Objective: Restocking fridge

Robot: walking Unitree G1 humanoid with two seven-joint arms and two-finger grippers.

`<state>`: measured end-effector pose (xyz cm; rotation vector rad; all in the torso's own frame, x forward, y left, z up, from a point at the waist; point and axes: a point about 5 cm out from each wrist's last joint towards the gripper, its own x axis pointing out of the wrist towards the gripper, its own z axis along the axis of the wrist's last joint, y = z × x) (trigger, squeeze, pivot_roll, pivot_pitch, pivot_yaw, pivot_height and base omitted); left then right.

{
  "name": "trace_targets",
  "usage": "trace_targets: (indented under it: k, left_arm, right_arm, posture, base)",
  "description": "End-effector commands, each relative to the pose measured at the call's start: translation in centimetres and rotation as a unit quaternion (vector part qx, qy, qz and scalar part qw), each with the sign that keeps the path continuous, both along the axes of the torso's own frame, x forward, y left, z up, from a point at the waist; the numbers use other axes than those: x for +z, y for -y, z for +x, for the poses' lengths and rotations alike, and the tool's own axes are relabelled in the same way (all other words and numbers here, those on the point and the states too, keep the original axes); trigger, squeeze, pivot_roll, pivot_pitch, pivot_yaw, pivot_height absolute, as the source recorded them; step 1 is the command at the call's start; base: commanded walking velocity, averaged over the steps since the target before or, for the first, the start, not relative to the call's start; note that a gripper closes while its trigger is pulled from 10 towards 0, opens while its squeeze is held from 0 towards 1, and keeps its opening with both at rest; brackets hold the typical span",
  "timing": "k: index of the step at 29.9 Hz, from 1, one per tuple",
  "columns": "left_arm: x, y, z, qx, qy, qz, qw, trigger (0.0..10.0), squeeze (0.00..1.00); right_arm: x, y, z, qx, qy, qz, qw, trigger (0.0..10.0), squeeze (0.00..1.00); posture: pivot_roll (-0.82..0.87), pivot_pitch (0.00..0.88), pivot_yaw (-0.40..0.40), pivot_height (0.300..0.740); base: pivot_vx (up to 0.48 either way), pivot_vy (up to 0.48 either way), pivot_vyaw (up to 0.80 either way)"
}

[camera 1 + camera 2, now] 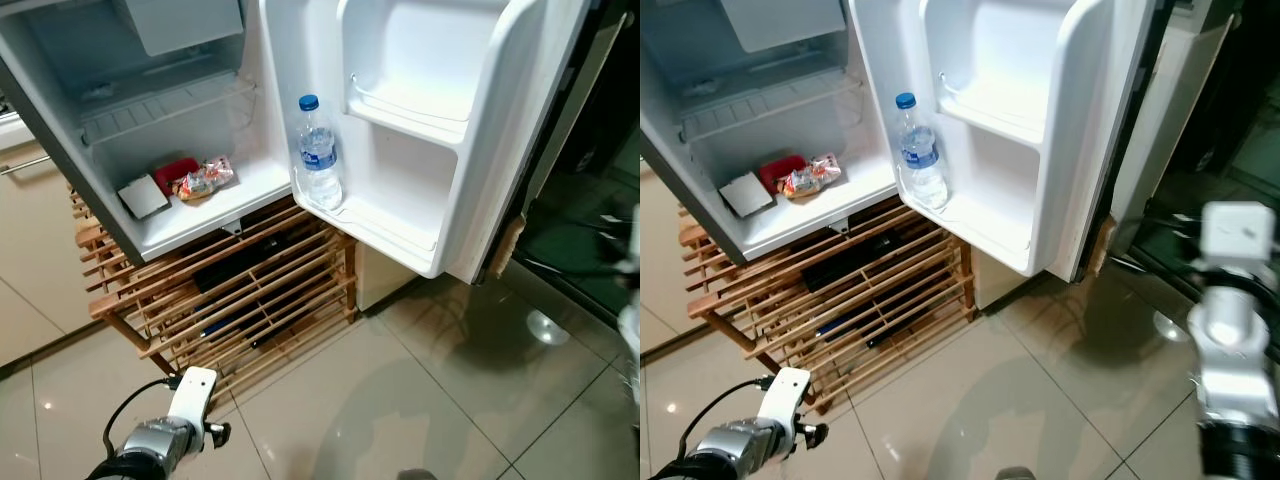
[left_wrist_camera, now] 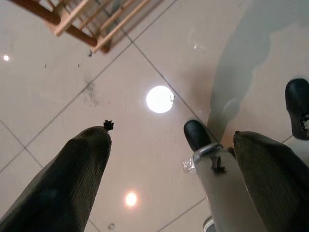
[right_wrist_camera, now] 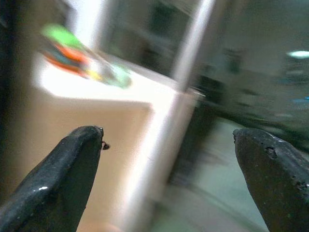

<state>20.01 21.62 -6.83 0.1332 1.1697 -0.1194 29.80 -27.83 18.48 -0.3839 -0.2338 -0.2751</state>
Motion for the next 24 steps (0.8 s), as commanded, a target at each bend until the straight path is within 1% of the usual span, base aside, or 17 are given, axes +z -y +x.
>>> trace_targets:
  k: [1, 4, 5, 6, 11, 12, 13, 14, 16, 17, 18, 20, 21, 22, 23, 24]
  left_arm:
    - [0.1, -0.4, 0.2, 0.006, 0.003, 0.007, 1.0, 10.0, 0.0]
    - [0.2, -0.3, 0.4, 0.009, 0.003, 0.002, 1.0, 10.0, 0.0]
    - [0.2, -0.3, 0.4, 0.012, 0.002, -0.001, 1.0, 10.0, 0.0]
    - [0.2, -0.3, 0.4, 0.012, 0.002, -0.001, 1.0, 10.0, 0.0]
    - [0.2, -0.4, 0.4, 0.019, -0.001, -0.004, 1.0, 10.0, 0.0]
    - [0.2, -0.4, 0.4, 0.019, -0.002, -0.004, 1.0, 10.0, 0.0]
    - [0.2, -0.4, 0.4, 0.019, -0.003, -0.004, 1.0, 10.0, 0.0]
    - [0.2, -0.4, 0.4, 0.019, -0.003, -0.004, 1.0, 10.0, 0.0]
    - [0.2, -0.4, 0.4, 0.018, -0.006, -0.004, 1.0, 10.0, 0.0]
    - [0.2, -0.5, 0.4, 0.016, -0.011, -0.003, 1.0, 10.0, 0.0]
    - [0.2, -0.5, 0.3, 0.014, -0.014, -0.002, 1.0, 10.0, 0.0]
    - [-0.1, -0.6, -0.1, 0.008, -0.025, 0.001, 1.0, 10.0, 0.0]
    - [-0.1, -0.6, -0.1, 0.008, -0.025, 0.001, 1.0, 10.0, 0.0]
    - [-0.2, -0.6, -0.3, 0.006, -0.029, 0.002, 1.0, 10.0, 0.0]
    - [-0.3, -0.5, -0.5, 0.005, -0.033, 0.002, 0.999, 10.0, 0.0]
    - [-0.4, -0.5, -0.7, 0.004, -0.036, 0.002, 0.999, 10.0, 0.0]
  right_arm:
    - [0.3, -0.9, 0.5, 0.038, 0.0, 0.032, 0.999, 10.0, 0.0]
    - [0.5, -1.5, 1.2, 0.059, -0.002, 0.066, 0.996, 10.0, 0.0]
    - [0.6, -1.9, 1.5, 0.075, -0.008, 0.081, 0.994, 10.0, 0.0]
    - [0.6, -1.9, 1.5, 0.075, -0.008, 0.081, 0.994, 10.0, 0.0]
    - [0.6, -3.0, 1.5, 0.128, -0.029, 0.117, 0.984, 10.0, 0.0]
    - [0.6, -3.6, 1.3, 0.152, -0.033, 0.146, 0.977, 10.0, 0.0]
    - [0.6, -4.0, 1.1, 0.163, -0.036, 0.155, 0.974, 10.0, 0.0]
    - [0.6, -4.0, 1.1, 0.163, -0.036, 0.155, 0.974, 10.0, 0.0]
    - [0.7, -5.2, 0.8, 0.197, -0.043, 0.177, 0.963, 10.0, 0.0]
    - [0.8, -6.5, 0.2, 0.243, -0.053, 0.196, 0.948, 10.0, 0.0]
    - [0.9, -7.5, -0.2, 0.275, -0.06, 0.209, 0.936, 10.0, 0.0]
    - [1.0, -10.4, -1.9, 0.386, -0.1, 0.254, 0.881, 10.0, 0.0]
    - [1.0, -10.4, -1.9, 0.386, -0.1, 0.254, 0.881, 10.0, 0.0]
    - [1.1, -11.2, -2.6, 0.424, -0.117, 0.264, 0.859, 10.0, 0.0]
    - [1.0, -11.9, -3.3, 0.452, -0.135, 0.269, 0.84, 10.0, 0.0]
    - [0.7, -12.2, -3.8, 0.466, -0.146, 0.275, 0.828, 10.0, 0.0]
  posture:
    - [-0.23, 0.0, 0.107, 0.74]
    - [-0.23, 0.0, 0.103, 0.74]
    - [-0.22, 0.0, 0.1, 0.74]
    - [-0.22, 0.0, 0.1, 0.74]
    - [-0.22, 0.0, 0.098, 0.74]
    - [-0.22, 0.0, 0.098, 0.74]
    - [-0.22, 0.0, 0.099, 0.74]
    - [-0.22, 0.0, 0.099, 0.74]
    - [-0.23, 0.0, 0.1, 0.74]
    - [-0.23, 0.0, 0.101, 0.74]
    - [-0.23, 0.0, 0.102, 0.74]
    - [-0.23, 0.0, 0.104, 0.74]
    - [-0.23, 0.0, 0.104, 0.74]
    - [-0.23, 0.0, 0.104, 0.74]
    - [-0.23, 0.0, 0.105, 0.74]
    - [-0.23, 0.0, 0.105, 0.74]
  base:
    - [0.0, 0.0, 0.0]
    - [0.0, 0.0, 0.0]
    - [0.0, 0.0, 0.0]
    - [0.0, 0.0, 0.0]
    - [0.0, 0.0, 0.0]
    - [0.0, 0.0, 0.0]
    - [0.0, 0.0, 0.0]
    - [0.0, 0.0, 0.0]
    - [0.0, 0.0, 0.0]
    - [0.0, 0.0, 0.0]
    - [0.0, 0.0, 0.0]
    - [0.0, 0.0, 0.0]
    - [0.0, 0.0, 0.0]
    - [0.0, 0.0, 0.0]
    - [0.0, 0.0, 0.0]
    - [0.0, 0.0, 0.0]
